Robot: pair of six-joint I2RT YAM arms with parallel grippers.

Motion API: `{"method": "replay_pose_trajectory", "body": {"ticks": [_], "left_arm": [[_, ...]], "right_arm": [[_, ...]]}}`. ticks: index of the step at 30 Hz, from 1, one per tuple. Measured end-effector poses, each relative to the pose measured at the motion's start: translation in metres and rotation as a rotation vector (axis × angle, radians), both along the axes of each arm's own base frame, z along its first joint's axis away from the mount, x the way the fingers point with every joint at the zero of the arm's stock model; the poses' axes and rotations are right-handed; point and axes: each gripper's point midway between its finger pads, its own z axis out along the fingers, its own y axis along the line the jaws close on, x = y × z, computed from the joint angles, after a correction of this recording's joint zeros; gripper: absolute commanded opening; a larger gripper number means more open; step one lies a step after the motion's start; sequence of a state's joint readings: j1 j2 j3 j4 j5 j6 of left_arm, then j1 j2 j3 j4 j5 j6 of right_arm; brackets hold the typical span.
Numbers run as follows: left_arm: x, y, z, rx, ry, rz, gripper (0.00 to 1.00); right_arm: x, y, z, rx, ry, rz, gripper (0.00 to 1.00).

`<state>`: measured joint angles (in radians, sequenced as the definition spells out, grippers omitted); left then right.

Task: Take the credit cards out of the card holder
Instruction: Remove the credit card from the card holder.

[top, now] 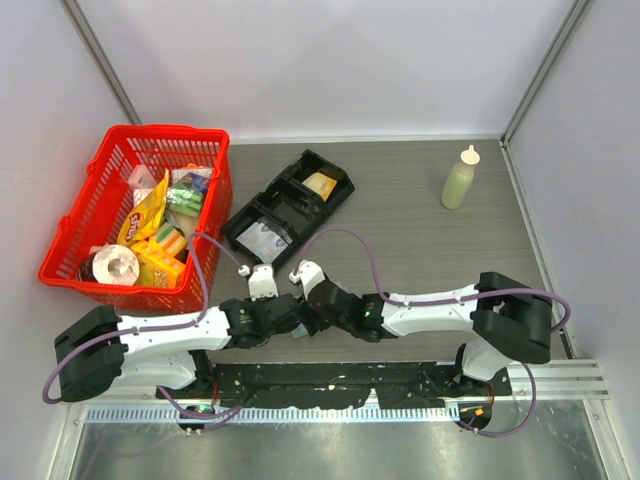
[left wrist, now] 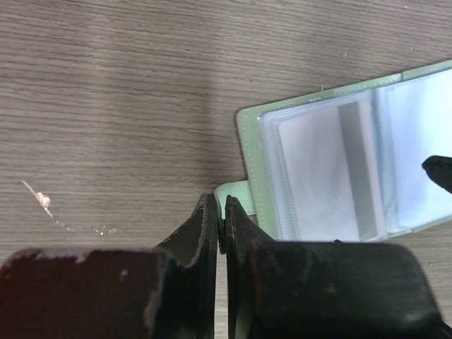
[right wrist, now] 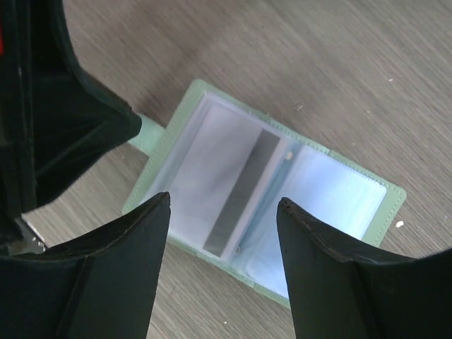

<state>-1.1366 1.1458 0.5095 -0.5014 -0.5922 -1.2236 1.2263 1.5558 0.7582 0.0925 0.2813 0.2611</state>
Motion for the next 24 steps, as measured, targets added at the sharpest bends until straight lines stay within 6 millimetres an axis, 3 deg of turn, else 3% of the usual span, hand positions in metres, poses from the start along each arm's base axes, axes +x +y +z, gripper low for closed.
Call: {"method": "replay_pose_trajectory", "body": {"ticks": [6,13,20,24], "left_arm": [[0.007,-0.01,-0.005,-0.025,-0.029,-0.01,0.01],[0.015,-0.025,-0.011,-0.029,-0.052,-0.044,0.0],[0.021,-0.029,-0.011,-0.02,-0.062,-0.057,0.0],[0.021,-0.03,-0.011,-0.019,-0.064,-0.06,0.0]], "right_arm": [[0.013,0.003,0.0,-0.005,-0.006,-0.106,0.68],[0.014,-0.011,-0.021,-0.073,0.03,-0.185,0.68],[0.028,-0.025,-0.021,-0.094,0.011,-0.272,0.62],[0.03,-0.028,-0.021,-0.098,0.005,-0.289,0.66]]}}
